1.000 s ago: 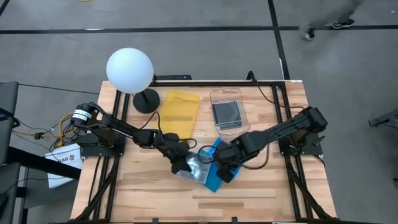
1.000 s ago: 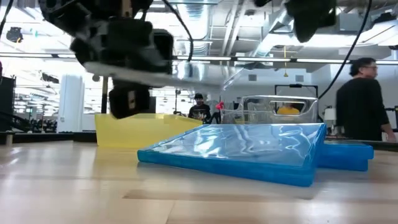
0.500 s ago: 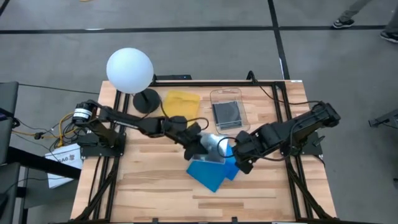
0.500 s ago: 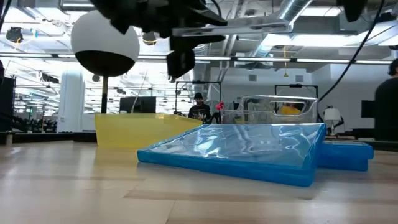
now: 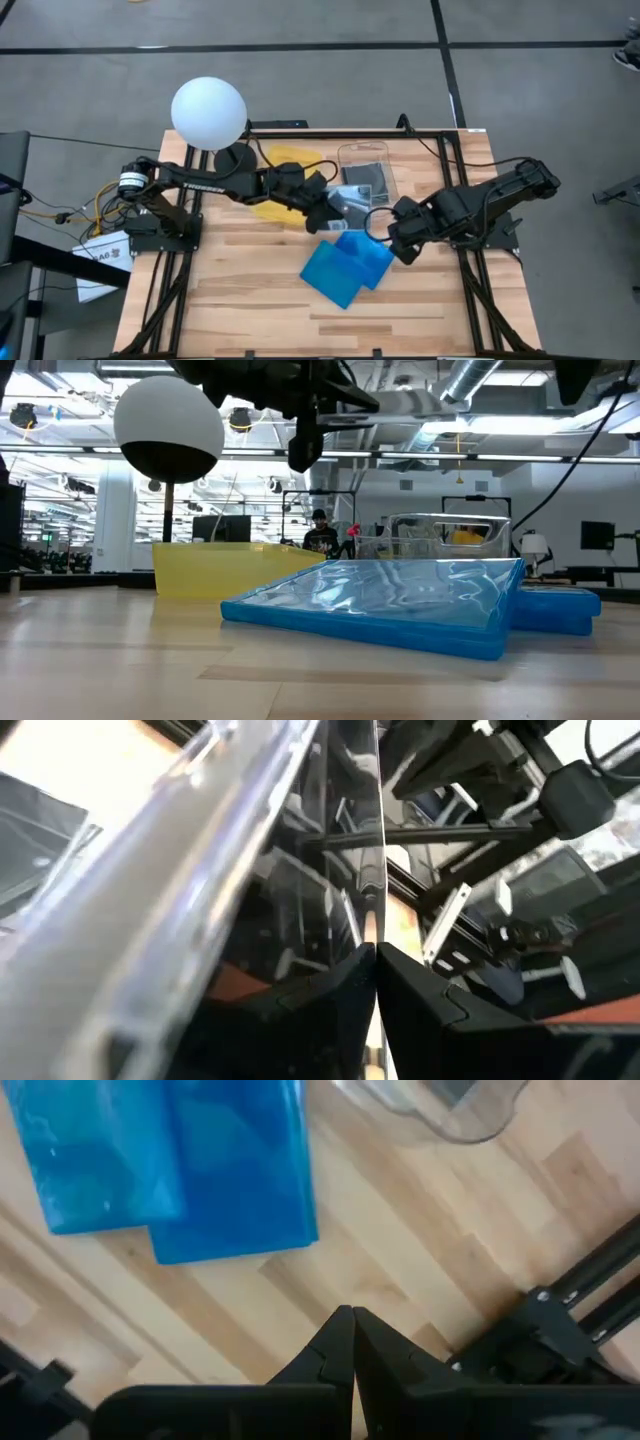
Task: Pick & place jewel cases by type
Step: Put the black CD case into the transparent bin
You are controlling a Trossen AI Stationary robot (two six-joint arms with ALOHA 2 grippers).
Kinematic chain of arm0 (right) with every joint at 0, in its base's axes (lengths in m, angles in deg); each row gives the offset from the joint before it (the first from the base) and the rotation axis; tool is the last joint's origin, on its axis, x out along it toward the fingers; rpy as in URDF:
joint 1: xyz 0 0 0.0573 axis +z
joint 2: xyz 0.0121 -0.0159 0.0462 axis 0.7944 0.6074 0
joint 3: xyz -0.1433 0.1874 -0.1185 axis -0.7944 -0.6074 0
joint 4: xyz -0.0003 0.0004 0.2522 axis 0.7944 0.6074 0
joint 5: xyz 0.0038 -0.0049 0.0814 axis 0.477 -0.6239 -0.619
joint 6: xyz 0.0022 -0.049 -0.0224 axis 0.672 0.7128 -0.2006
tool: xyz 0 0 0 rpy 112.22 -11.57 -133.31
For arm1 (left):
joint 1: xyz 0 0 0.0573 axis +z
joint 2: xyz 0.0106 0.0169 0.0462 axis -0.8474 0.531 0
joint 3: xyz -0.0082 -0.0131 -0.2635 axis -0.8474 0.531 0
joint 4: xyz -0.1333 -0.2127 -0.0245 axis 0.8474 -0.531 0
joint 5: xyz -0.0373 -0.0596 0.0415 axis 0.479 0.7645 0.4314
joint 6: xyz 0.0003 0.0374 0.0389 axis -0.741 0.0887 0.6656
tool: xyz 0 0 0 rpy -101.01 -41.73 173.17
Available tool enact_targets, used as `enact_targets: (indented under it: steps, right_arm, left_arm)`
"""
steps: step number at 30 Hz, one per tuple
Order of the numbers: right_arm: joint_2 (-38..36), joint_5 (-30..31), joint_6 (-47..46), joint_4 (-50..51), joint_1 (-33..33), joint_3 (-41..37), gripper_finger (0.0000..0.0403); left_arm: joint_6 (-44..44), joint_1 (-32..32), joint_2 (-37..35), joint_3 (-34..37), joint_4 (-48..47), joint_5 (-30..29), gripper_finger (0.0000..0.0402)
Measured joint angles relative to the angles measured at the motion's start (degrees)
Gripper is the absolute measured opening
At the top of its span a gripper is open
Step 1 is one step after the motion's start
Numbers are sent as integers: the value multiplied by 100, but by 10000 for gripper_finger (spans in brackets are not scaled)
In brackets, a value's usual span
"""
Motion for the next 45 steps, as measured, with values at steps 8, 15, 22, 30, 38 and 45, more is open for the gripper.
enact_targets:
  steps: [8, 15, 22, 30, 38, 45]
  right_arm:
    - [-713, 121, -242, 13, -84, -598, 0]
    - [-1112, 121, -237, 7, -297, -1044, 0]
    - [-1121, 127, 148, 3, -599, -1224, 0]
    - [-1238, 282, 228, 6, -688, -1227, 0]
    - [-1438, 457, 226, 5, -734, -1227, 0]
    - [-1431, 557, 189, 4, -734, -1227, 0]
  left_arm:
    - [-9, 220, 39, 0, 35, -76, 83]
    - [-83, 472, 40, -32, 25, -319, 83]
    - [-444, 787, 865, -1038, -310, -29, 83]
    - [-694, 1226, 1940, -2856, -2155, 214, 83]
    - [-1970, 1693, 2605, -3682, -2527, 967, 83]
    - [-2478, 1843, 2680, -3711, -2763, 964, 83]
